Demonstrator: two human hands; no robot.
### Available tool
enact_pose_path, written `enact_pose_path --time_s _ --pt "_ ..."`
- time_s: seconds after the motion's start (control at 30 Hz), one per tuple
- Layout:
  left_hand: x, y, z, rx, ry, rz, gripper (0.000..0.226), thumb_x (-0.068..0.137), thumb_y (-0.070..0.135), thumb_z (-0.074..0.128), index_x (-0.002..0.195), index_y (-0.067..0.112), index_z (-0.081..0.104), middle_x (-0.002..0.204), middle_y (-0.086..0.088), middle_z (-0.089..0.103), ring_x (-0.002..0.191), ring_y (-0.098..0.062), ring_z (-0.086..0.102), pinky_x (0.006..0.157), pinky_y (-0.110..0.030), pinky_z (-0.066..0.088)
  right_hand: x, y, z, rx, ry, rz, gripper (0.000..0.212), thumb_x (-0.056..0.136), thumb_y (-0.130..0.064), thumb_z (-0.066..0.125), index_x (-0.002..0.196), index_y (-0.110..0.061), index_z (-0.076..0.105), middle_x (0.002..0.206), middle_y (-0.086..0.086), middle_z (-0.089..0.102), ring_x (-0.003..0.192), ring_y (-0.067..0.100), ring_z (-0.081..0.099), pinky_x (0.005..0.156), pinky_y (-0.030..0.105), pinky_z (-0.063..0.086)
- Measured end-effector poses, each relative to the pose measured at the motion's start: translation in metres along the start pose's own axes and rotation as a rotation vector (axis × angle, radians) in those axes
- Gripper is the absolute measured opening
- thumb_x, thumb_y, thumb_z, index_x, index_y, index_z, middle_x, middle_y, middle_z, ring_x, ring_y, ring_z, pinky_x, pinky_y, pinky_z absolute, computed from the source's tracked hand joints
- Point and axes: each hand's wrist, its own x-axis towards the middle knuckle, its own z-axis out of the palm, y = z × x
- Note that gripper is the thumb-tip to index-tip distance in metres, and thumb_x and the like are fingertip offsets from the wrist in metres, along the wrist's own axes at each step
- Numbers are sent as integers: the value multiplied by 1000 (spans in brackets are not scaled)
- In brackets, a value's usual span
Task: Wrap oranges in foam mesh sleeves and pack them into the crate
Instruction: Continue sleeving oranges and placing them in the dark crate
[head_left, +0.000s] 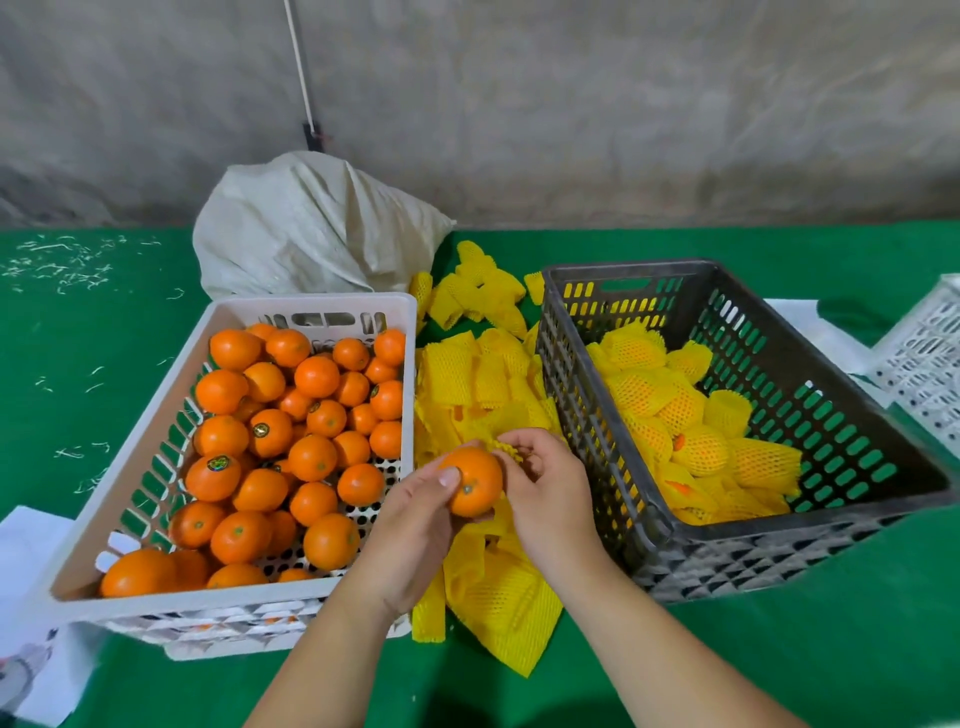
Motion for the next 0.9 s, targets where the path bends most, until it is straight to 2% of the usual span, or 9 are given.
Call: enact_pose_path --time_s 0.1,0.2,0.27,0.37,0.47,0.6,0.67,0.77,0.9 --pt "4 -1 -6 -43 97 28 84 73 58 90 139 14 65 131 -15 71 120 -29 69 92 -33 59 -4 -5 -8 10 -65 -46 13 97 -17 68 108 -23 72 112 -15 68 105 -4 62 91 23 51" --pt "7 -7 -12 15 169 110 88 66 50 98 142 36 56 126 -3 69 111 -25 69 92 -35 59 -16 -10 -8 -25 -93 -131 17 100 -17 65 115 -23 71 117 -15 72 110 0 65 95 33 55" --pt "6 -12 -13 138 151 169 88 71 43 97 142 49 47 138 -4 61 120 -30 66 98 -43 59 -25 -12 -6 -78 -59 -214 20 100 -11 62 115 -21 71 126 -14 70 117 -1 62 98 33 54" --pt "7 -15 -15 165 141 246 98 81 32 92 151 58 30 144 9 61 130 -22 63 99 -36 58 -32 -15 -8 -119 -39 -370 22 98 -3 61 113 -15 72 127 -11 70 120 5 63 99 35 54" --pt "9 -13 -15 108 171 272 83 91 21 82 155 47 36 146 -4 63 134 -29 61 107 -43 54 -37 -18 -5 -145 -35 -536 23 97 -6 60 113 -15 72 125 -10 70 117 8 64 97 30 54" --pt "10 -13 -13 90 184 218 59 92 28 82 142 37 52 137 -12 67 130 -35 62 105 -47 53 -32 -11 2 -152 -131 -428 36 96 -2 60 129 -16 64 134 -7 61 125 9 56 104 39 50" --pt "9 -12 -16 57 76 149 67 90 20 82 145 40 49 140 -13 65 133 -34 60 103 -39 55 -28 -8 4 -175 -150 -410 45 94 2 59 136 -16 60 137 -6 52 130 8 49 107 38 47" --pt "5 -14 -16 148 -34 153 81 92 8 71 158 36 32 145 -8 63 136 -28 58 110 -41 50 -21 -6 1 -189 -99 -415 49 95 7 54 138 -15 62 135 -2 52 129 12 50 106 37 47" --pt "5 -16 -7 171 36 204 62 95 20 79 150 30 51 115 -33 63 105 -38 54 94 -61 53 -12 -9 -9 -186 33 -451 37 96 0 57 129 -12 69 109 0 57 101 11 59 85 34 55"
